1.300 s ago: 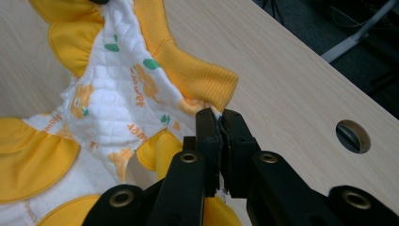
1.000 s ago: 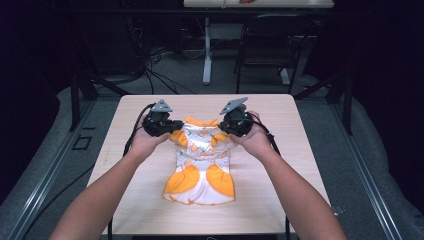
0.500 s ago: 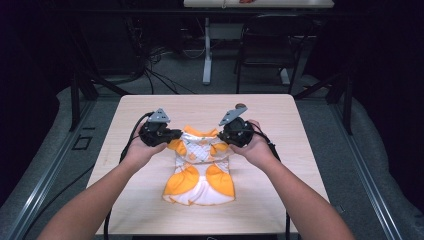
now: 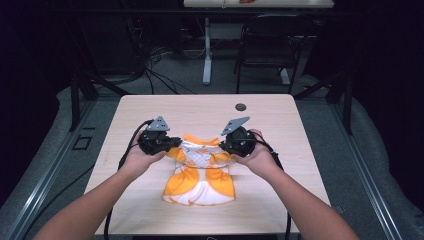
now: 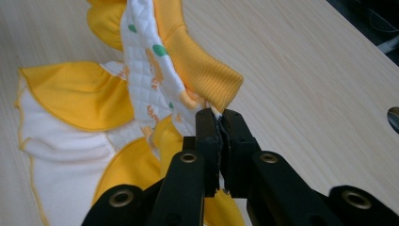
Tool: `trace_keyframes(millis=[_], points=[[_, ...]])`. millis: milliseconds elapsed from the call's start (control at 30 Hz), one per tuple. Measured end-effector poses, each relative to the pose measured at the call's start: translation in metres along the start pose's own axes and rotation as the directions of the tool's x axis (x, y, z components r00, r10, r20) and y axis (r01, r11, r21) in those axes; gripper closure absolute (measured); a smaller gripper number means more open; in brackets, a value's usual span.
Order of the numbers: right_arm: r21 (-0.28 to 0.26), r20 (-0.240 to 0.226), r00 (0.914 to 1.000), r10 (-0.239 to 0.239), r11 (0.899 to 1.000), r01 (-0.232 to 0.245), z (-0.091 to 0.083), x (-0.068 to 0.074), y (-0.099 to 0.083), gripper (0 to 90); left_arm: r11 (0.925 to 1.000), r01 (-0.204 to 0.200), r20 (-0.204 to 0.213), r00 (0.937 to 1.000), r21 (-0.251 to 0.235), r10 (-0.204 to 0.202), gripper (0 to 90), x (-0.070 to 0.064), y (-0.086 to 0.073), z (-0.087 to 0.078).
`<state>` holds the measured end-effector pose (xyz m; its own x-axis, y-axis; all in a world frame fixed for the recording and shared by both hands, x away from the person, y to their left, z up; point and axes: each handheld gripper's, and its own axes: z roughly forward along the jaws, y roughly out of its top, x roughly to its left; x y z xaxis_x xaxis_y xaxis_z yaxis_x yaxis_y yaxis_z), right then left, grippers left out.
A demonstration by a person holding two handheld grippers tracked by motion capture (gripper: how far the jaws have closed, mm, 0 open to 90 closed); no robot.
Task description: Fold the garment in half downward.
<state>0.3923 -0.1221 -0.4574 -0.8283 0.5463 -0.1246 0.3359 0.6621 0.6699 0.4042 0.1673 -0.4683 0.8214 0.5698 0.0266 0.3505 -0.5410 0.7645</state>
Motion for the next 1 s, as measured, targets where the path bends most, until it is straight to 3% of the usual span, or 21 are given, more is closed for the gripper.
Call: trace_keyframes(millis=[200, 367, 400, 533, 667, 1000], points=[[0.025, -0.015, 0.9996, -0.023, 0.999, 0.023, 0.001, 0.011, -0.008, 86.1, 1.0, -0.001, 0.018, 0.9998, 0.006, 0.001, 86.6, -0.006, -0.008, 0.0], [0.033, -0.039, 0.9992, -0.008, 0.999, 0.009, 0.005, 0.017, -0.016, 86.1, 0.9996, -0.011, 0.032, 0.9994, 0.025, 0.01, 86.6, -0.013, -0.018, 0.002], [0.052, -0.04, 0.9988, -0.028, 0.998, 0.03, 0.006, 0.021, -0.018, 86.1, 0.9993, -0.02, 0.031, 0.9993, 0.033, 0.019, 86.6, -0.015, -0.021, 0.002], [0.038, -0.061, 0.998, -0.018, 0.999, 0.02, 0.006, 0.029, -0.023, 86.1, 0.9992, -0.015, 0.036, 0.9993, 0.037, 0.014, 86.5, -0.017, -0.027, 0.002], [0.049, -0.057, 0.9977, -0.036, 0.998, 0.039, 0.009, 0.036, -0.027, 86.1, 0.999, -0.02, 0.044, 0.9989, 0.04, 0.018, 86.5, -0.021, -0.036, 0.003], [0.07, -0.09, 0.9954, -0.032, 0.997, 0.039, 0.017, 0.053, -0.045, 86.0, 0.9974, -0.047, 0.065, 0.997, 0.055, 0.043, 86.0, -0.04, -0.063, 0.006]])
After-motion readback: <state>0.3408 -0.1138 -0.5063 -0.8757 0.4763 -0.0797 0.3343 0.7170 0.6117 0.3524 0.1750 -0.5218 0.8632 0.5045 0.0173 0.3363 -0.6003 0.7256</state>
